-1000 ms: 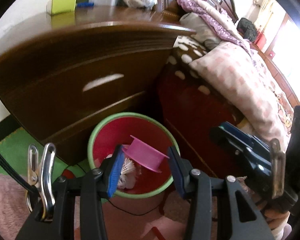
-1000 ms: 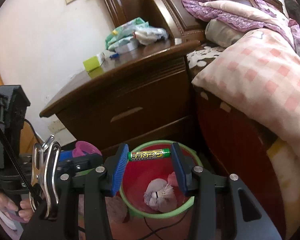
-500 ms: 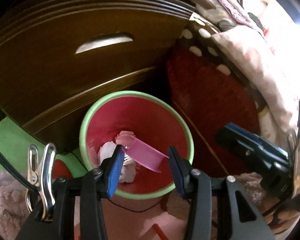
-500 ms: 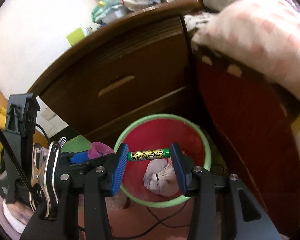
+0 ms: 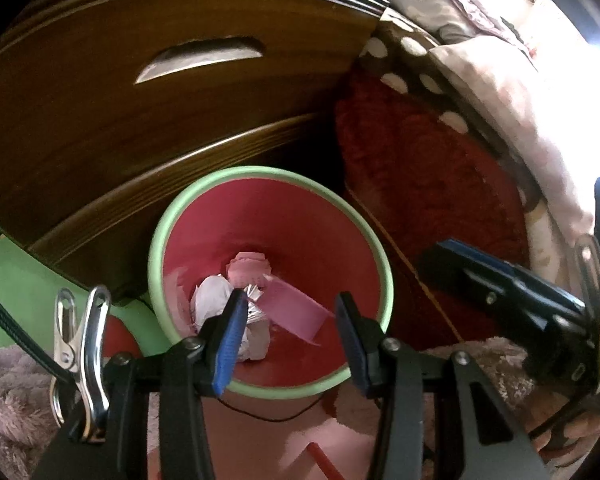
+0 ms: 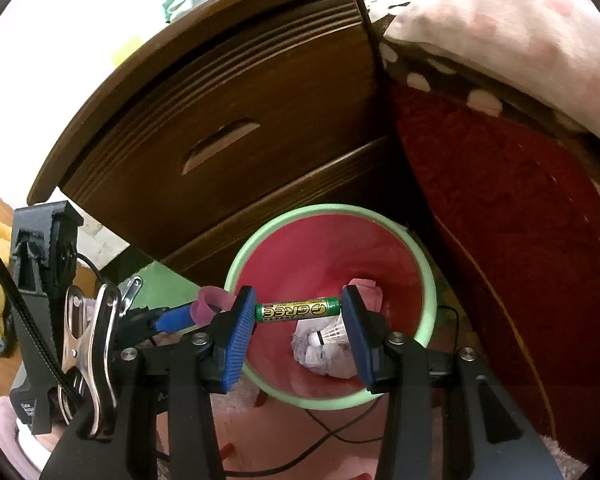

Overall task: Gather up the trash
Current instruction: 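Open the left tool to drop the pink spool while the right tool drops the battery, then move the left tool up to the nightstand toward the white-and-green box, then lower the open left tool around the white-and-green box, then close the left tool on the box while the right tool moves to the plastic bag, then grasp the clear plastic bag with the right tool while the left tool holds the box, then lift the box and plastic bag off the nightstand with both tools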

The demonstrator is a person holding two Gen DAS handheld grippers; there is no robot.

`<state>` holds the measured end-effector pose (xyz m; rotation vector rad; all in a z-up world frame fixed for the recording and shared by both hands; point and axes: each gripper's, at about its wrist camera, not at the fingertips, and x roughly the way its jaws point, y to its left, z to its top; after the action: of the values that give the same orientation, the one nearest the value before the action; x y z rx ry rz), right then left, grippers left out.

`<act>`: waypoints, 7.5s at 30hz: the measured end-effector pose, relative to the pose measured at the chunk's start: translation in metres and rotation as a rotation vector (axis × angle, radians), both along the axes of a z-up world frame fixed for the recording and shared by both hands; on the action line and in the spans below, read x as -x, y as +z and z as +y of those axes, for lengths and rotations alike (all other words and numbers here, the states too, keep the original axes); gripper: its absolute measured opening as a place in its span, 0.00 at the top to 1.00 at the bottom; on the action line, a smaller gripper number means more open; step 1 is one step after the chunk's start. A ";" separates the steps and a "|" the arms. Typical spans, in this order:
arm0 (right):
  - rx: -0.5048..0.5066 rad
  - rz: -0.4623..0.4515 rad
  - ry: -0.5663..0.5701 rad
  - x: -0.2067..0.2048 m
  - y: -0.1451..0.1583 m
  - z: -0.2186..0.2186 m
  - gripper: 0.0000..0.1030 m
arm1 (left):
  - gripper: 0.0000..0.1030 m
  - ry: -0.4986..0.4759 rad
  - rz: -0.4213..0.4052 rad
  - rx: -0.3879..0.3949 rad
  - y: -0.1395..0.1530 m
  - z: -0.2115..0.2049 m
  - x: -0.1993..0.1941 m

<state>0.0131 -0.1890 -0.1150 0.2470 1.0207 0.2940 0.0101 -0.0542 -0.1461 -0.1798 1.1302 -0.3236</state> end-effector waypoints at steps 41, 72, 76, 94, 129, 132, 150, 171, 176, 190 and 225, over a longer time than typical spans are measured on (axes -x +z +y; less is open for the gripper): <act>-0.087 -0.280 -0.008 0.047 0.082 -0.022 0.54 | 0.49 0.062 -0.272 -0.027 0.132 0.013 0.019; -0.069 -0.337 0.001 0.016 0.081 -0.036 0.48 | 0.30 0.426 -0.254 -0.179 0.223 0.105 -0.153; -0.100 -0.340 -0.002 0.019 0.080 -0.042 0.48 | 0.30 0.470 -0.222 -0.192 0.216 0.114 -0.182; -0.059 -0.259 0.008 0.009 0.062 -0.036 0.48 | 0.22 0.564 -0.091 -0.253 0.175 0.119 -0.261; -0.037 -0.244 0.023 0.000 0.060 -0.028 0.48 | 0.40 0.350 -0.253 -0.248 0.184 0.123 -0.145; -0.014 -0.269 0.050 -0.003 0.070 -0.021 0.48 | 0.40 0.375 -0.274 -0.237 0.185 0.124 -0.134; 0.129 -0.438 0.156 -0.106 0.197 0.018 0.48 | 0.41 0.512 -0.401 -0.238 0.158 0.110 -0.126; 0.385 -0.419 0.224 -0.293 0.186 0.131 0.48 | 0.41 0.502 -0.400 -0.183 0.159 0.127 -0.130; 0.400 -0.411 0.159 -0.316 0.187 0.134 0.48 | 0.41 0.501 -0.400 -0.174 0.159 0.130 -0.128; 0.365 -0.455 0.057 -0.304 0.213 0.107 0.94 | 0.41 0.539 -0.451 -0.094 0.173 0.136 -0.120; 0.206 -0.665 0.011 -0.180 0.293 0.040 0.95 | 0.43 0.501 -0.522 -0.035 0.198 0.123 -0.100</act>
<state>0.1935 -0.1486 0.1780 -0.0490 0.3886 0.2532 0.1097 0.0692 0.0523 -0.3185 0.5462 0.0971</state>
